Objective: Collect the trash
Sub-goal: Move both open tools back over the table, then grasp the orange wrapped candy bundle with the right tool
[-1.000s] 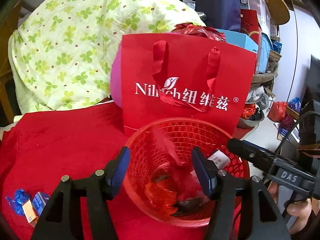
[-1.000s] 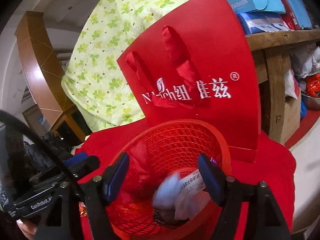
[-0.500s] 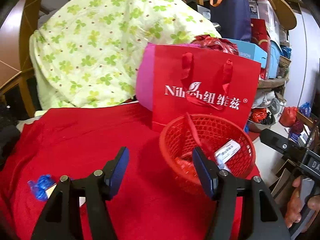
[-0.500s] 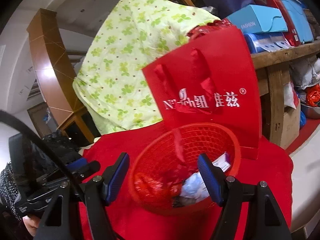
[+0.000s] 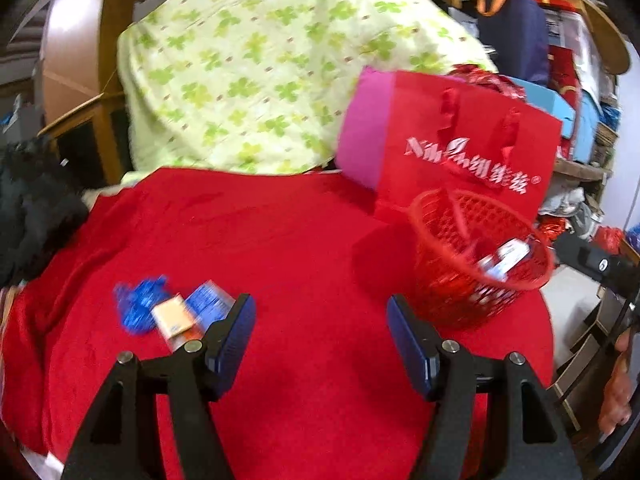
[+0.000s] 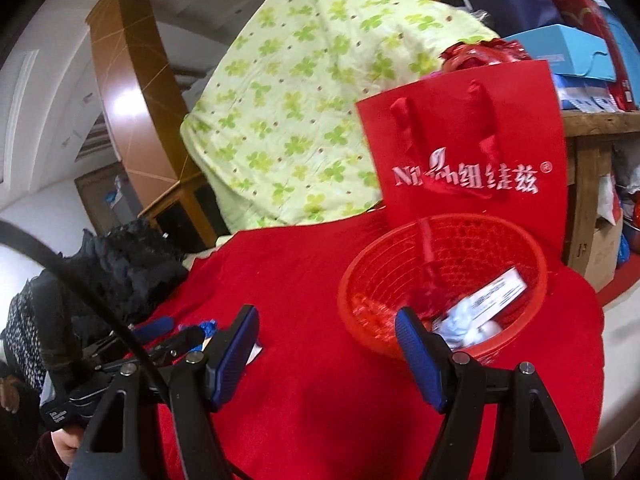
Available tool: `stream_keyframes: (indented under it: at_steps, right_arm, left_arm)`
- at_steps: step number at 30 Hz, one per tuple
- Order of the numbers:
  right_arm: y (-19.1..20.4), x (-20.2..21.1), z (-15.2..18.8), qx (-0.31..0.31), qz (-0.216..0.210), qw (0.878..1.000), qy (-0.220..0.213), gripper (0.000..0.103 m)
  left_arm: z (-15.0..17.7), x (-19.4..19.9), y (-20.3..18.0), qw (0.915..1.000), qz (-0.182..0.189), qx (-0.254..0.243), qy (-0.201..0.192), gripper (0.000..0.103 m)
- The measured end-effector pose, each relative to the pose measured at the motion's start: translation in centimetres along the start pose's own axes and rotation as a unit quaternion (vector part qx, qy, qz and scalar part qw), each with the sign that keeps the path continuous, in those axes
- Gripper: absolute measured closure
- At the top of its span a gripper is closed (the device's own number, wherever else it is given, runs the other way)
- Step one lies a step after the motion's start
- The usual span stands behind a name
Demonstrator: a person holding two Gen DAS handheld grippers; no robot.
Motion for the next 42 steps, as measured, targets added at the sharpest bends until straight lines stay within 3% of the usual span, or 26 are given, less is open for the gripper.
stream_keyframes:
  at_steps: [10, 14, 31, 38, 42]
  right_arm:
    - [3.4, -5.3, 4.9, 0.041, -0.002, 0.996, 0.074, 0.028]
    - [5.1, -7.2, 6.8, 0.066, -0.007, 0.992, 0.103, 0.028]
    - [13.0, -12.7, 9.7, 0.138, -0.052, 0.975, 0.166, 0.030]
    - [15.2, -17.2, 10.9, 0.147, -0.071, 0.966, 0.201, 0.030]
    - [16.9, -20.6, 11.4, 0.166, -0.085, 0.959, 0.215, 0.038]
  left_arm:
    - [8.9, -2.1, 9.9, 0.9931, -0.054, 0.086, 0.058, 0.034]
    - [10.9, -2.5, 13.3, 0.9884, -0.071, 0.115, 0.070, 0.034]
    - [12.6, -2.9, 19.4, 0.9798, -0.082, 0.171, 0.064, 0.034]
    - [13.5, -3.6, 21.5, 0.9752, -0.088, 0.189, 0.073, 0.034]
    - [14.1, -3.8, 23.0, 0.9717, -0.095, 0.202, 0.076, 0.034]
Point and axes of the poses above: each gripper's, at about its wrist camera, not at the fingertips, and x roughly against the way its jaws point, y to its left, z to its underside, the point moved 10 cm from there along -x, roughly the way its jaws point, and after that the axes turned 12 degrees about y, right-handed, at the moved point
